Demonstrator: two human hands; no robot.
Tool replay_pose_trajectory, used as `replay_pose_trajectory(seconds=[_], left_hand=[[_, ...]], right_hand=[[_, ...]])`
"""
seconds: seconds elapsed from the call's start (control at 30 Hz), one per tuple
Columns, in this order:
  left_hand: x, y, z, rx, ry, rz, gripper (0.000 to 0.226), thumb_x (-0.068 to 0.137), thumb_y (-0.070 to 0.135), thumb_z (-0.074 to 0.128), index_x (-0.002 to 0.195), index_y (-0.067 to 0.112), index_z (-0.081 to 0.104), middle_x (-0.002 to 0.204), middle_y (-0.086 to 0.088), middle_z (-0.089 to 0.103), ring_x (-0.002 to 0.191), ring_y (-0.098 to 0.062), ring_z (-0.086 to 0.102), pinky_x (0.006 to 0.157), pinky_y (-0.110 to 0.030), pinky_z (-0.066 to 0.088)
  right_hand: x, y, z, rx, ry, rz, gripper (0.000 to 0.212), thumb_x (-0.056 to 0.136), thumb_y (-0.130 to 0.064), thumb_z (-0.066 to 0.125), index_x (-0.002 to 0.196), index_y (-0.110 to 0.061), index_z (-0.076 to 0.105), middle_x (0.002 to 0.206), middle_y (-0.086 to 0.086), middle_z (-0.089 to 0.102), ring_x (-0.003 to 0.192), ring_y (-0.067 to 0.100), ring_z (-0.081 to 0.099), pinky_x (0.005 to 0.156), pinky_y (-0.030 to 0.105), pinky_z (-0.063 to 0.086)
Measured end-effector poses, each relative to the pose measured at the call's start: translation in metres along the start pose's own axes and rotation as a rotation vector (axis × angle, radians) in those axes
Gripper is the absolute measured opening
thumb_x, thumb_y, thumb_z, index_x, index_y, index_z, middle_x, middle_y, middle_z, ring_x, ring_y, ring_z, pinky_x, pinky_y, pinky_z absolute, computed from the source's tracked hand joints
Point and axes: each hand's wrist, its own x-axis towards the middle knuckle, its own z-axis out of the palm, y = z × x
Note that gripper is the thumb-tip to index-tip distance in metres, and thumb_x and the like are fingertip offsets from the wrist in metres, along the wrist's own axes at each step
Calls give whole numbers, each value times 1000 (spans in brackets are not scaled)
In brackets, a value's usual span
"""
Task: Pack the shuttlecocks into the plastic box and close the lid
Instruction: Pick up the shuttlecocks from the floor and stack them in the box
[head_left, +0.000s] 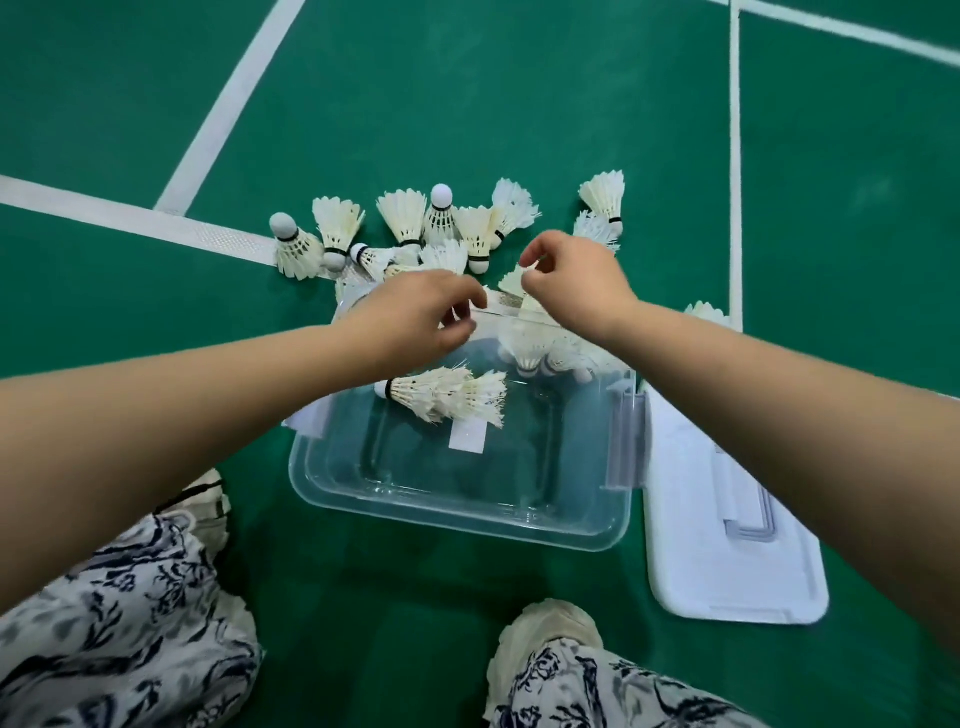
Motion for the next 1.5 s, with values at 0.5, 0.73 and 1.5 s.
replay_pose_trajectory(seconds=[0.5,0.73,1.5], left_hand=[[102,-48,6,9,-305,-475,109,65,43,76,142,38,0,148,-18,17,129,-41,32,100,-54,40],[107,-53,28,6,-278,-410,97,71,31,75,145,20,14,149,-12,30,130,-33,37,106,-40,32],[101,-44,29,279,-408,-247,54,85,8,51,136,14,35,127,-16,53,110,-32,51,85,-36,42]], right_hand=[[26,43,22,26,-24,133,22,84,-24,52,104,-20,59,104,1,64,85,19,53,71,28,42],[23,42,22,25,10,128,15,83,-24,50,96,-25,57,104,-3,63,85,19,51,67,26,35],[19,41,25,28,46,143,26,81,-26,49,106,-26,58,105,-1,65,92,22,57,67,28,38]])
